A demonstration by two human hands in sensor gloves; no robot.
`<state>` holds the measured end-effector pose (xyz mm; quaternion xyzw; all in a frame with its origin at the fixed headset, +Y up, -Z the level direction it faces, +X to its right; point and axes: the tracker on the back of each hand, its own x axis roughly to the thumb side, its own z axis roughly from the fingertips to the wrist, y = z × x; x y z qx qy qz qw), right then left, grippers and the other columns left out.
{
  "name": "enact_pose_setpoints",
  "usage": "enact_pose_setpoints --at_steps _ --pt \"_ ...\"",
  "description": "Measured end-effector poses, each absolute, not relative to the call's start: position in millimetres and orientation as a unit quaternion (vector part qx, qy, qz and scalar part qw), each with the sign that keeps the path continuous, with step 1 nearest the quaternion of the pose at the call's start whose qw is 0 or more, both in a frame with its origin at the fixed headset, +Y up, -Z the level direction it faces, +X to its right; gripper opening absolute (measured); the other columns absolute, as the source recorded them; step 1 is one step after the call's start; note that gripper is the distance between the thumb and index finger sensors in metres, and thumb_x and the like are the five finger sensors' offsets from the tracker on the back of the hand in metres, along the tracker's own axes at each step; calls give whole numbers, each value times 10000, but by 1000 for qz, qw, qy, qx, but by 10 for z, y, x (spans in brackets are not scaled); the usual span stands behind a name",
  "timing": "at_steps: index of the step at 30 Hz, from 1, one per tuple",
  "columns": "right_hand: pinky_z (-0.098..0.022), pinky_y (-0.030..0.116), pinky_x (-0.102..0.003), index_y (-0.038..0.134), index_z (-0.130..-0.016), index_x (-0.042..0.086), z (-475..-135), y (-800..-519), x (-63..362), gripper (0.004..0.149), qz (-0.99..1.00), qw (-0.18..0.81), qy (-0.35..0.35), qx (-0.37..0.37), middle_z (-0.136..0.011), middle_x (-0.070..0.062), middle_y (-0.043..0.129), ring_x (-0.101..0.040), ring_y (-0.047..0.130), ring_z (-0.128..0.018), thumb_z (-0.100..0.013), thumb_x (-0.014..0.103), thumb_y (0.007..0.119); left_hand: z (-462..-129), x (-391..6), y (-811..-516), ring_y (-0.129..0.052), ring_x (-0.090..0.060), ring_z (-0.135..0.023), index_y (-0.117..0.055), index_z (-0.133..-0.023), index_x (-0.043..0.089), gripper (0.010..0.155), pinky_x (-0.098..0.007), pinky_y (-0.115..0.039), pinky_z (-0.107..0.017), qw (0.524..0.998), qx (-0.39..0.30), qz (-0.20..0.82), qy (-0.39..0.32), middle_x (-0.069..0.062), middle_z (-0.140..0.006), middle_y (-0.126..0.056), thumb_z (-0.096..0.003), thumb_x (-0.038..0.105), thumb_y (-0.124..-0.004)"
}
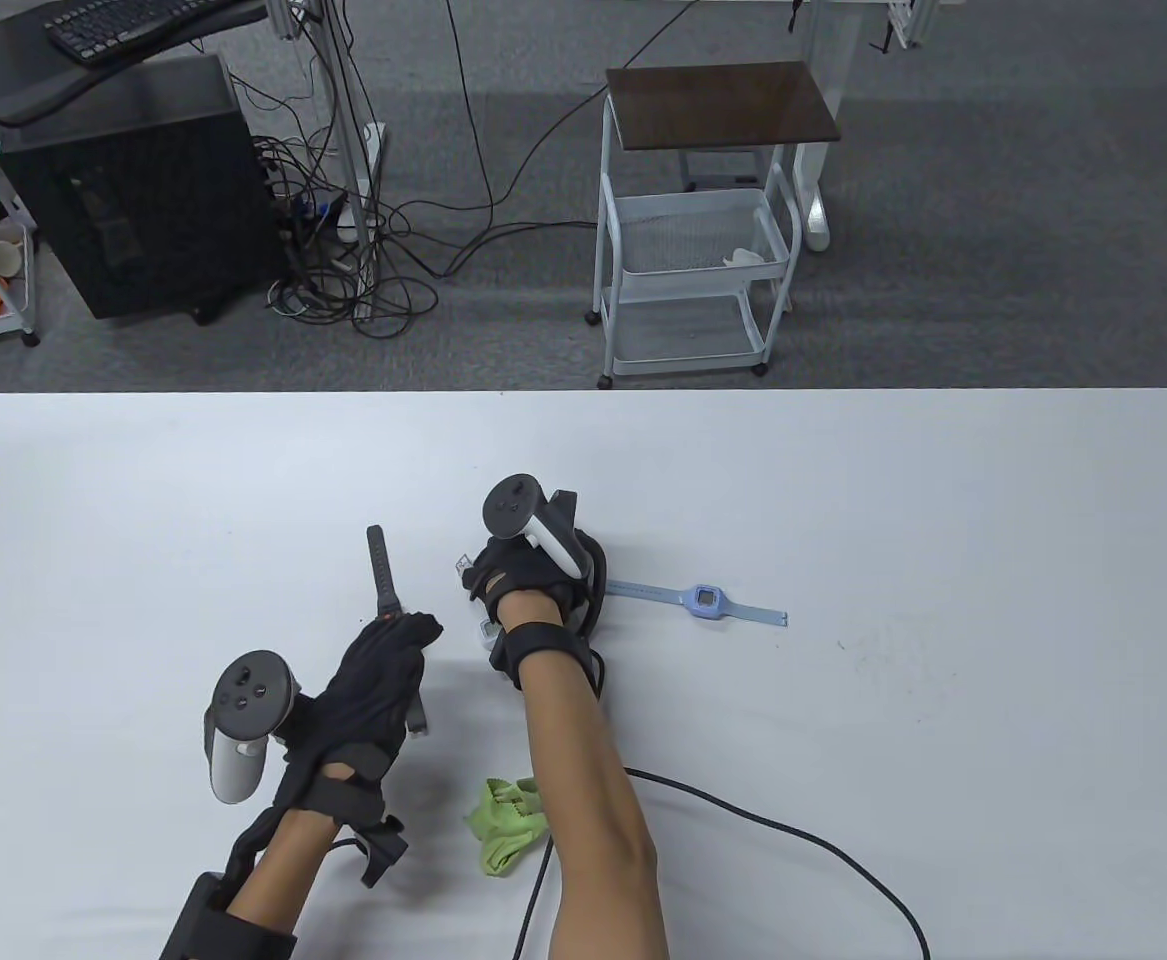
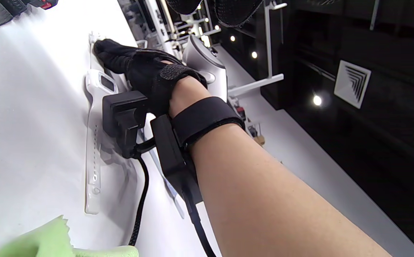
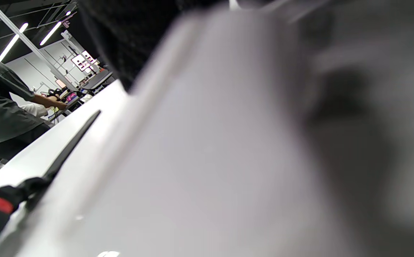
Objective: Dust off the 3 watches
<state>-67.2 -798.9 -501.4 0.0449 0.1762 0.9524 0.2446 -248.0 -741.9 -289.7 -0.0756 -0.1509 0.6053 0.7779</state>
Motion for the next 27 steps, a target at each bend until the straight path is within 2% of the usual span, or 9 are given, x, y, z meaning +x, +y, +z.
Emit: enact_pose_setpoints --at_steps 4,8,10,12,13,19,27 --pt "-621 234 -732 824 -692 235 -5007 -7992 -673 408 955 235 176 47 -1105 -174 310 -505 234 -981 -344 440 879 -2900 -2453 -7440 -74 -469 -1105 -409 -1154 217 693 -698 -56 -678 783 -82 597 -155 -121 -1222 -312 -607 635 -490" --pt "-625 227 -736 719 -811 257 -4989 -7999 -638 519 951 241 186 59 -1109 -183 270 -495 214 -992 -352 447 873 -2888 -2450 -7427 -76 -467 -1106 -411 -1153 218 690 -697 -57 -679 782 -76 598 -158 -118 -1221 -314 -608 634 -490" --pt "-611 233 -743 710 -865 209 -4981 -7965 -592 583 943 271 180 68 -1102 -202 276 -513 234 -980 -361 459 862 -2888 -2443 -7433 -75 -468 -1106 -410 -1154 217 691 -698 -56 -678 784 -79 595 -159 -122 -1221 -314 -608 634 -490" --pt "-591 246 -751 651 -941 88 -4967 -7913 -527 724 931 314 170 76 -1091 -231 286 -544 260 -958 -368 479 857 -2888 -2432 -7442 -74 -469 -1105 -409 -1154 216 692 -698 -56 -678 782 -80 597 -160 -122 -1221 -313 -608 633 -491" --pt "-584 244 -754 637 -954 89 -4946 -7866 -476 738 924 334 166 81 -1087 -242 284 -553 260 -951 -372 489 853 -2886 -2428 -7444 -75 -468 -1105 -410 -1154 216 691 -697 -56 -678 781 -82 597 -162 -123 -1221 -313 -608 633 -492" --pt "-565 222 -770 592 -985 99 -4748 -7600 -174 776 911 382 108 111 -1086 -259 295 -564 277 -944 -387 535 828 -2869 -2439 -7433 -79 -466 -1107 -407 -1154 217 691 -697 -60 -682 780 -72 599 -167 -120 -1221 -314 -608 633 -492" --pt "-528 194 -791 576 -990 87 -4138 -7366 416 783 884 446 7 144 -1077 -280 311 -581 292 -930 -404 551 809 -2838 -2379 -7420 -80 -466 -1108 -408 -1155 216 692 -697 -64 -684 781 -76 591 -190 -120 -1222 -315 -609 633 -497"
